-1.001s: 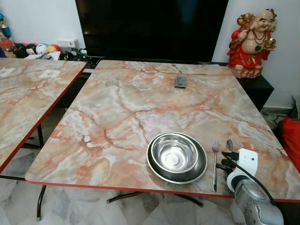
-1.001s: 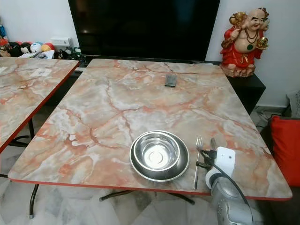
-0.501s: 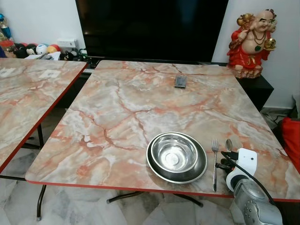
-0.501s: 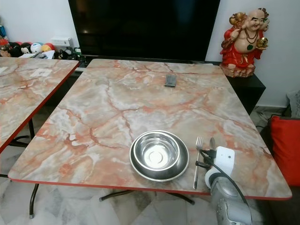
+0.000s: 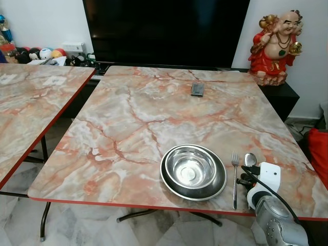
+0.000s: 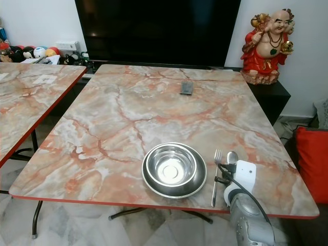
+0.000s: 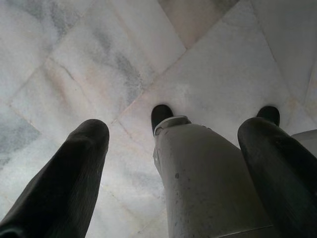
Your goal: Setting the table
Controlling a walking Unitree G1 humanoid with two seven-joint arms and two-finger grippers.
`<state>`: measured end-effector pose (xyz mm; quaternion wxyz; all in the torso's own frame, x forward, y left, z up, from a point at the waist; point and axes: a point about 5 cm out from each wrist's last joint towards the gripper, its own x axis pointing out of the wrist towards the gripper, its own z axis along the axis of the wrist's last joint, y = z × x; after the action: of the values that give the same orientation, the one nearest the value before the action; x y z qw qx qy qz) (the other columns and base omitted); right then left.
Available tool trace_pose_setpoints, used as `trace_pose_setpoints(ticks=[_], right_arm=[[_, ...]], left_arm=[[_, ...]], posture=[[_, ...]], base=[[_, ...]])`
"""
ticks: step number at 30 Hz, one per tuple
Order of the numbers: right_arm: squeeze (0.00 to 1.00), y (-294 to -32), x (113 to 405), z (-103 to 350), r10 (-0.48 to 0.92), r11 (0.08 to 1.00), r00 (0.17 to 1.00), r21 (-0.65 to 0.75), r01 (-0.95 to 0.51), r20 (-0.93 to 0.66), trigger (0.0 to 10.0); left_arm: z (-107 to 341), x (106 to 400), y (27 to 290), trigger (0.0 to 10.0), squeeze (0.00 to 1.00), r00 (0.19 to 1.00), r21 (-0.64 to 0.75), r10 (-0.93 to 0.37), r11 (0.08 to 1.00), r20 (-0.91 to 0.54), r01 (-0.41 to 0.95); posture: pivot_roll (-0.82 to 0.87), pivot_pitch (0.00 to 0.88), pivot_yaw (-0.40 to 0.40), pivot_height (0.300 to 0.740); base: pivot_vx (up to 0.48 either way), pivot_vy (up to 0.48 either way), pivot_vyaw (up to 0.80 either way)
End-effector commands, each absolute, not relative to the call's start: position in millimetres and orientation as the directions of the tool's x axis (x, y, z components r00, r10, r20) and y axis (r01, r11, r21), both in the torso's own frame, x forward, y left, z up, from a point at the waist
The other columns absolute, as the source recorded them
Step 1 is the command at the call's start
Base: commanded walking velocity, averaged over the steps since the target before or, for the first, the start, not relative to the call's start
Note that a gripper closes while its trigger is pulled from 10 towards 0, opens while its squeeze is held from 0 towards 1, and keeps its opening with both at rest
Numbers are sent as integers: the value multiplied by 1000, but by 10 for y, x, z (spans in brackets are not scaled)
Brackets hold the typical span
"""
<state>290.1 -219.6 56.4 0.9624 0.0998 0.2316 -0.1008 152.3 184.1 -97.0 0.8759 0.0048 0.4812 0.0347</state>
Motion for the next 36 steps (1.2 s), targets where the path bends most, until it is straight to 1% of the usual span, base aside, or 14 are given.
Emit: trace_pose_setpoints(ticks=[1, 7, 8, 9, 10, 11, 12, 27, 36], right_arm=[[0, -2240, 2913, 579, -168, 960, 870, 122, 251, -464, 10000], [0, -2241, 2913, 589, -173, 961, 870, 115, 252, -462, 10000], [86, -2240, 2912, 589, -171, 961, 871, 116, 250, -461, 10000], [867, -2239, 2912, 590, -170, 961, 871, 117, 249, -461, 10000], [996, -2238, 2912, 589, -170, 961, 871, 117, 249, -462, 10000], [996, -2239, 2911, 589, -171, 961, 870, 116, 250, -462, 10000], [0, -2240, 2911, 590, -174, 961, 870, 112, 252, -462, 10000], [0, -2259, 2915, 607, -194, 960, 868, 94, 264, -456, 10000], [0, -2247, 2879, 635, -210, 963, 870, 59, 263, -446, 10000]], left_arm=[[-1008, 1436, 1832, 10000, 0, 502, 42, 57, 998, -863, -41], [-1007, 1439, 1835, 10000, 0, 502, 43, 57, 998, -863, -40], [-1007, 1439, 1835, 10000, 0, 502, 43, 57, 998, -863, -39], [-1007, 1438, 1834, 10000, 0, 502, 43, 57, 998, -863, -39], [-1007, 1438, 1834, 10000, 0, 502, 43, 57, 998, -863, -39], [-1007, 1438, 1834, 10000, 0, 502, 43, 57, 998, -863, -39], [-1007, 1438, 1835, 10000, 0, 502, 43, 57, 998, -863, -39], [-1006, 1439, 1839, 10000, 0, 503, 44, 57, 998, -863, -39], [-1006, 1439, 1838, 10000, 0, 502, 45, 57, 998, -863, -35]], posture=[[1, 0, -16, 740], [0, 0, -14, 740], [-1, 0, -13, 740], [-1, 0, -14, 740], [0, 0, -14, 740], [0, 0, -14, 740], [0, 0, -14, 740], [0, 0, -13, 740], [-4, 0, -12, 740]], base=[[0, 0, 0], [0, 0, 0], [0, 0, 0], [0, 0, 0], [0, 0, 0], [0, 0, 0], [0, 0, 0], [0, 0, 0], [0, 0, 0]])
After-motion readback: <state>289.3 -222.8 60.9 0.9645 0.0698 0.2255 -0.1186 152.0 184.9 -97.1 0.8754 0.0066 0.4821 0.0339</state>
